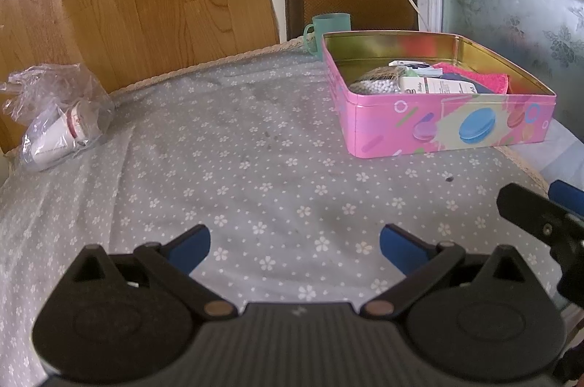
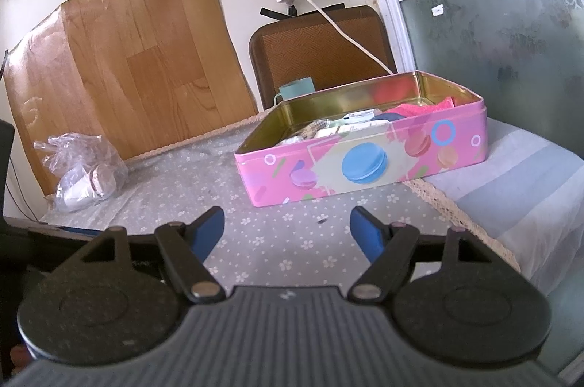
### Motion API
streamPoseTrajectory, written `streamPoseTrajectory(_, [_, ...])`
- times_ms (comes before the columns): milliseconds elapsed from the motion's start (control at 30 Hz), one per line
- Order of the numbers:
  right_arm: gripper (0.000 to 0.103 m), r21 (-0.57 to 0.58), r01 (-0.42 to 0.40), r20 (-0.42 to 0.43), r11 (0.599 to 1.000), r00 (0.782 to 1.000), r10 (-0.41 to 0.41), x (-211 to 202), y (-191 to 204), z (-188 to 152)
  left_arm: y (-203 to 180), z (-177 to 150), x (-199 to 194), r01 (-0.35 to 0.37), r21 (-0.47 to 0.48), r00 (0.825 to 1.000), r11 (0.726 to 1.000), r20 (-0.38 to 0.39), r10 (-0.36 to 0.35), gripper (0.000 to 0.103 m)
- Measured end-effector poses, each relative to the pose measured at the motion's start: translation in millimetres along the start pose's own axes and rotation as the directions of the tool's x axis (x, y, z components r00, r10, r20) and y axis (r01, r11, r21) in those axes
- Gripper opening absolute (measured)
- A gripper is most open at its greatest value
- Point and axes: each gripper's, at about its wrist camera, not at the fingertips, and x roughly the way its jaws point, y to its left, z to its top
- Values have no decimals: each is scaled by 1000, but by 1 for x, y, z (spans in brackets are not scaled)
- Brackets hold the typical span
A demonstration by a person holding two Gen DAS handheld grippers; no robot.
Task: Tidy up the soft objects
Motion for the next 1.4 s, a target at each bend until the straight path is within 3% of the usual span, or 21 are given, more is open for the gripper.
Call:
streamPoseTrajectory(1100, [78,-8,-8,12,1000,1000,9,-2,1,-1,-2,-1,-6,32,1,999,999,-12,-32,103])
streamPoseTrajectory(1400, [78,-9,29,-7,1000,1000,-29,-1,-6,1,4,1,3,50,-27,999,998,-17,-50,103])
